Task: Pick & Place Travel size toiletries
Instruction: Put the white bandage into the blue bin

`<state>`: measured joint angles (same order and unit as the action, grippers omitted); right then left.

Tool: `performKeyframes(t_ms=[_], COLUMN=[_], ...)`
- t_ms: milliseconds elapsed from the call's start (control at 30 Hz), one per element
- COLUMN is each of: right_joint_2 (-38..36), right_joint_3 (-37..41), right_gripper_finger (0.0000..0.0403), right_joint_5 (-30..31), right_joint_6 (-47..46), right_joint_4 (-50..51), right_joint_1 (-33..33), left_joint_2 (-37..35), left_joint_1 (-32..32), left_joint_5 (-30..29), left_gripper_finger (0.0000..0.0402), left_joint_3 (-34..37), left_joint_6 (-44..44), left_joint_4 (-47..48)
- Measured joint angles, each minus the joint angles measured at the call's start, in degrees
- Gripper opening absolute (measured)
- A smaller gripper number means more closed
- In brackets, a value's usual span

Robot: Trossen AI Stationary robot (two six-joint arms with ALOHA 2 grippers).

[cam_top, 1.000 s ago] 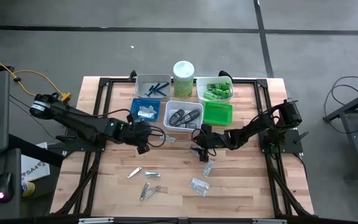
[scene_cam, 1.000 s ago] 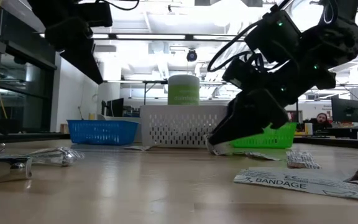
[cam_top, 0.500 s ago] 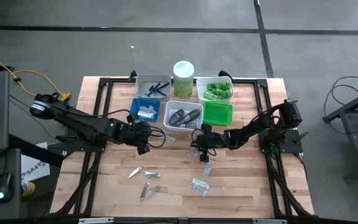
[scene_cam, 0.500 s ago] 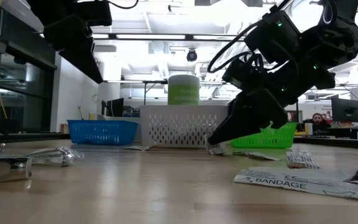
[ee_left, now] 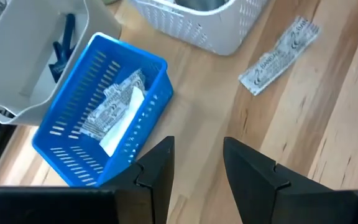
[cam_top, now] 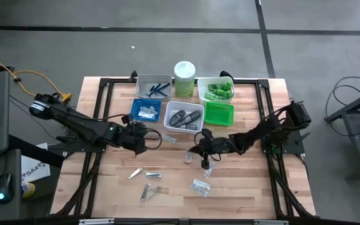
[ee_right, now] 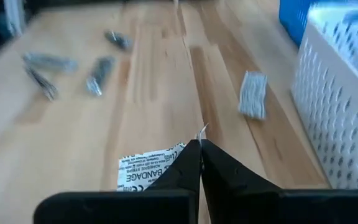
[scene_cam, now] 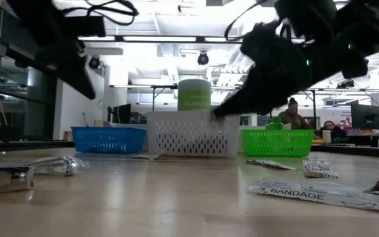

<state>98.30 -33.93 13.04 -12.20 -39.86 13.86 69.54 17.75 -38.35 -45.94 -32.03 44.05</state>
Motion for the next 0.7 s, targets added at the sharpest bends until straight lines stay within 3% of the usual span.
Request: performKeyframes(t_ms=[233,367,567,700], right_joint_2=[-6.4,-7.2,-0.6,5.6], right_joint_3=[-1.2,-7.9,-20.4,-27.3], right_gripper_finger=[0.0002,0.0002,0.0002,0.0002], right_joint_5=[5.4,10.2,12.7,12.9], right_joint_6=[-1.5,4.5,14.6,19.5], right_joint_4=[1.4,0.4,0.8,1.1], right_joint_1=[2.9,3.6,1.2,-1.1], left_joint_2=[-6.0,-12.7,-23.2,-27.0], left_joint_1=[3.0,6.3,9.4,9.3], left_joint_5=[-0.8,-2.7,-4.6,-3.4], left_gripper_finger=[0.0136,0.0136,0.0136,0.0136], left_joint_3=[7.4,15.0,25.9,28.8], left_joint_6=[-1.4,-2.3,4.3,10.5], left_joint_4=[-4.4,-11.1,-30.0,-38.6])
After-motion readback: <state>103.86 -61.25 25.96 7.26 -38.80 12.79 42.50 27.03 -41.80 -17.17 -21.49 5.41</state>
